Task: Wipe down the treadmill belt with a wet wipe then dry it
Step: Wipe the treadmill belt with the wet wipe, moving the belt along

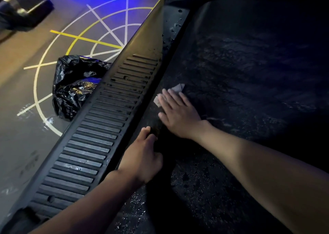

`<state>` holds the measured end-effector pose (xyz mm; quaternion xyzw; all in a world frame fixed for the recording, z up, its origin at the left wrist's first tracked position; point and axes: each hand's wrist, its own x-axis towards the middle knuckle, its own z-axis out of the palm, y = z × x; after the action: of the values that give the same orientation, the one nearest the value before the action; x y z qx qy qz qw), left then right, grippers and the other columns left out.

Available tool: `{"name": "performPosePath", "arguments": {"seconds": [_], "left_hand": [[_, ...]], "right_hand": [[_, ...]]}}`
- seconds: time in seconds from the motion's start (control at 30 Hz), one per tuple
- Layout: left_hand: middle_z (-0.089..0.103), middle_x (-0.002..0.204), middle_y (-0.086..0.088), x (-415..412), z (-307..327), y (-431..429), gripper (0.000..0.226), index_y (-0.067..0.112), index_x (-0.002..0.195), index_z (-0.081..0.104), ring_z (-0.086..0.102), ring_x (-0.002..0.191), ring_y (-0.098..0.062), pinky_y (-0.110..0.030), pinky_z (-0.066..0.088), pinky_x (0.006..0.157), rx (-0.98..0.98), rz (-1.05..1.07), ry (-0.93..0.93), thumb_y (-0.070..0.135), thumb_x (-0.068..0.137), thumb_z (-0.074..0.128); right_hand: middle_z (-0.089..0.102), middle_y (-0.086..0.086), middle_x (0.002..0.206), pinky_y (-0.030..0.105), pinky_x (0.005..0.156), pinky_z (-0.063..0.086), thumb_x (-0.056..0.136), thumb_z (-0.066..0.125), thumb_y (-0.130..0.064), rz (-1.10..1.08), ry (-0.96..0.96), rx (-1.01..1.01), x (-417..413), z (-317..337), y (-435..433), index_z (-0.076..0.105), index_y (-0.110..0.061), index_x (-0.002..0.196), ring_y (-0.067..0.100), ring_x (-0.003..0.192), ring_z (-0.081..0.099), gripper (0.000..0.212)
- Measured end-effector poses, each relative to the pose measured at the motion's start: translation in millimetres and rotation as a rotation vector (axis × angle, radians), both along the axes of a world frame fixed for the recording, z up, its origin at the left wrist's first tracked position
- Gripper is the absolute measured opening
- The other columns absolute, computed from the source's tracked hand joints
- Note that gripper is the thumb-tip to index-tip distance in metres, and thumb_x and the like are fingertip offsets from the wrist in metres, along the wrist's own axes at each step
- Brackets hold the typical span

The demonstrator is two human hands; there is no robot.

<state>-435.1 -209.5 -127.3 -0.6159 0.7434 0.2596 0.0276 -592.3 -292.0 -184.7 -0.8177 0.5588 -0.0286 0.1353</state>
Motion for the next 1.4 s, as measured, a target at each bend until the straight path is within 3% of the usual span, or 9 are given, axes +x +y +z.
{"name": "performPosePath", "arguments": {"seconds": [0.13, 0.23, 0.43, 0.53, 0.7, 0.83, 0.97, 1.1, 1.4], "left_hand": [[0.051, 0.132, -0.008, 6, -2, -1, 0.054, 0.017, 0.116, 0.070, 0.049, 0.124, -0.026, -0.024, 0.034, 0.110, -0.067, 0.010, -0.018, 0.029, 0.072, 0.042], [0.052, 0.107, -0.002, 8, 0, 3, 0.054, 0.026, 0.122, 0.067, 0.049, 0.104, -0.024, -0.038, 0.047, 0.094, -0.120, -0.047, -0.132, 0.032, 0.075, 0.041], [0.054, 0.103, 0.002, 4, 6, 4, 0.034, 0.021, 0.102, 0.063, 0.057, 0.101, -0.023, -0.038, 0.052, 0.081, -0.096, -0.001, -0.169, 0.029, 0.075, 0.044], [0.052, 0.105, 0.001, -5, 11, 0, 0.020, 0.019, 0.097, 0.056, 0.055, 0.105, -0.022, -0.036, 0.049, 0.078, -0.084, 0.019, -0.257, 0.032, 0.083, 0.051], [0.047, 0.113, 0.002, -14, 14, 2, 0.046, 0.019, 0.110, 0.052, 0.048, 0.115, -0.019, -0.035, 0.047, 0.080, -0.045, 0.013, -0.315, 0.055, 0.081, 0.053], [0.044, 0.116, 0.001, -13, 15, -2, 0.054, 0.018, 0.113, 0.050, 0.044, 0.116, -0.020, -0.035, 0.046, 0.080, 0.006, -0.025, -0.346, 0.057, 0.075, 0.058], [0.043, 0.120, -0.001, -15, 16, -11, 0.073, 0.018, 0.118, 0.046, 0.039, 0.121, -0.022, -0.039, 0.046, 0.088, 0.083, -0.065, -0.393, 0.070, 0.068, 0.061], [0.040, 0.122, -0.001, -15, 18, -16, 0.087, 0.018, 0.121, 0.044, 0.038, 0.120, -0.021, -0.039, 0.047, 0.088, 0.119, -0.099, -0.432, 0.073, 0.059, 0.071], [0.035, 0.126, -0.002, -30, 9, -2, 0.097, 0.014, 0.129, 0.036, 0.034, 0.124, -0.021, -0.036, 0.048, 0.089, 0.049, -0.062, -0.435, 0.061, 0.058, 0.082]], "right_hand": [[-0.002, 0.007, 0.168, 0.039, 0.123, -0.005, 0.095, 0.000, -0.049, 0.296, 0.025, -0.005, 3, -2, 26, 0.005, -0.015, 0.160, 0.021, 0.154, -0.007, 0.073], [-0.005, 0.005, 0.168, 0.040, 0.123, -0.005, 0.096, 0.000, -0.051, 0.117, 0.071, -0.025, -19, 1, 17, 0.001, -0.018, 0.159, 0.019, 0.154, -0.008, 0.072], [0.007, 0.007, 0.167, 0.044, 0.124, 0.005, 0.097, 0.010, -0.050, 0.346, 0.052, -0.044, -7, -7, 56, 0.013, -0.015, 0.159, 0.023, 0.154, 0.002, 0.071], [-0.007, 0.007, 0.167, 0.041, 0.123, -0.007, 0.097, 0.003, -0.052, 0.023, 0.080, -0.010, -15, 3, 45, -0.004, -0.016, 0.159, 0.021, 0.153, -0.012, 0.072], [-0.002, 0.011, 0.167, 0.041, 0.124, 0.000, 0.097, 0.003, -0.049, 0.291, 0.079, -0.040, -10, -3, 70, 0.003, -0.011, 0.159, 0.025, 0.154, -0.006, 0.073], [-0.015, 0.011, 0.166, 0.041, 0.123, -0.008, 0.103, 0.012, -0.051, 0.011, 0.106, 0.018, -24, 3, 61, -0.010, -0.012, 0.158, 0.024, 0.151, -0.020, 0.071], [-0.003, 0.010, 0.166, 0.041, 0.124, -0.003, 0.098, 0.005, -0.050, 0.303, 0.088, -0.013, -27, -3, 82, 0.004, -0.013, 0.159, 0.024, 0.154, -0.008, 0.072], [-0.011, 0.011, 0.166, 0.042, 0.123, -0.007, 0.090, -0.010, -0.053, -0.003, 0.111, 0.001, -37, 2, 74, -0.006, -0.013, 0.158, 0.025, 0.152, -0.016, 0.079], [0.000, 0.008, 0.167, 0.047, 0.123, -0.005, 0.099, 0.026, -0.042, 0.133, -0.095, -0.057, -29, 10, 99, 0.004, -0.029, 0.159, 0.025, 0.154, -0.004, 0.064]]}}
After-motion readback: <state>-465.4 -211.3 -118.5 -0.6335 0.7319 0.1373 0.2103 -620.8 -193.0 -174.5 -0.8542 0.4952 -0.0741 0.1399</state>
